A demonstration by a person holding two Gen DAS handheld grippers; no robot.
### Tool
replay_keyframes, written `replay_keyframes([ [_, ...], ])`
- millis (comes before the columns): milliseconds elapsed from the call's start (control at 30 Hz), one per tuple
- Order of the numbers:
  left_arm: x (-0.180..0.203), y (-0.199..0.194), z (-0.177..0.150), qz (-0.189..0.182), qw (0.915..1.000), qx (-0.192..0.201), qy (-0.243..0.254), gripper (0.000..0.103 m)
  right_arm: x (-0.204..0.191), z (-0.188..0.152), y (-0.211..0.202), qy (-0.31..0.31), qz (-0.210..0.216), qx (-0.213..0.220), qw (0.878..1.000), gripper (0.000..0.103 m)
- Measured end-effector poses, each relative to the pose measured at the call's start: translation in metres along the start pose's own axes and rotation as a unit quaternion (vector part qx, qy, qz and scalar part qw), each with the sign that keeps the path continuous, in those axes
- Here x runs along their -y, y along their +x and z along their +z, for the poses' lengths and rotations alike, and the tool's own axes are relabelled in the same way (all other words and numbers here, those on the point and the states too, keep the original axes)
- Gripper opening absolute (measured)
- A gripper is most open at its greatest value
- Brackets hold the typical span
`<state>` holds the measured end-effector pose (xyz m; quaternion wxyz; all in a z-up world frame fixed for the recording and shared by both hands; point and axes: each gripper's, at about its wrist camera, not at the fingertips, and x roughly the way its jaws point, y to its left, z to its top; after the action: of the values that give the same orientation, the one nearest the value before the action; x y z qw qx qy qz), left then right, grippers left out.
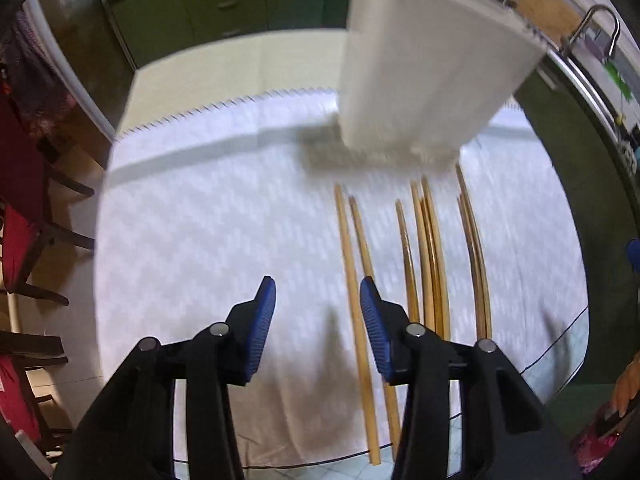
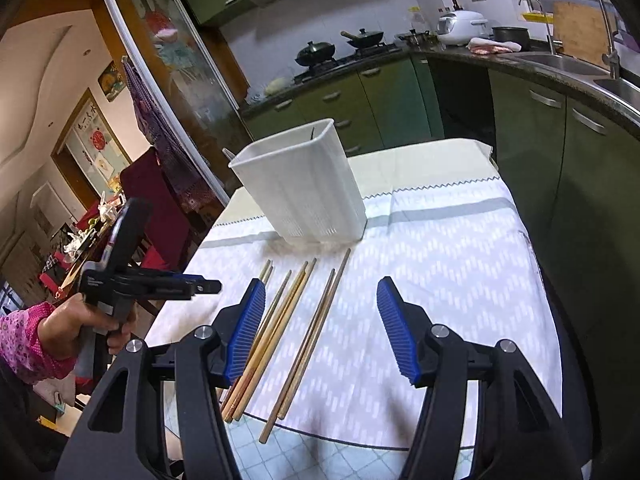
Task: Organize utensils
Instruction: 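Lower the left gripper onto one wooden chopstick and close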
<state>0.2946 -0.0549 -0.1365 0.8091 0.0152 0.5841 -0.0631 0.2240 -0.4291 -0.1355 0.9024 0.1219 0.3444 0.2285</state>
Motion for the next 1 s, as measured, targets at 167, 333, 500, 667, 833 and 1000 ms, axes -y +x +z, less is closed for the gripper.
replay_keyframes([
  [167,0.010,0.021,0.004,0.016,0.9995,-0.026,0.006,0.042,0.007,-0.005,-0.004,0.005,-0.003,-0.004,1.000,0.059],
  [333,0.011,0.031,0.004,0.009,0.9993,-0.037,-0.002,0.042,0.016,-0.008,-0.008,0.018,-0.004,-0.004,1.000,0.059],
  [500,0.018,0.038,0.009,0.019,0.9989,-0.043,0.006,0.040,0.019,-0.010,-0.005,0.025,0.004,-0.011,1.000,0.059],
  [667,0.024,0.047,0.006,0.020,0.9980,-0.059,0.009,0.027,0.015,-0.010,-0.007,0.022,0.002,-0.011,1.000,0.060],
  [833,0.027,0.047,0.002,0.021,0.9979,-0.060,0.011,0.011,0.000,-0.006,0.004,0.005,-0.008,-0.038,0.999,0.064],
  [1000,0.024,0.047,-0.009,0.013,0.9977,-0.064,0.021,0.007,-0.013,0.002,0.058,-0.017,-0.054,-0.124,0.991,0.058],
])
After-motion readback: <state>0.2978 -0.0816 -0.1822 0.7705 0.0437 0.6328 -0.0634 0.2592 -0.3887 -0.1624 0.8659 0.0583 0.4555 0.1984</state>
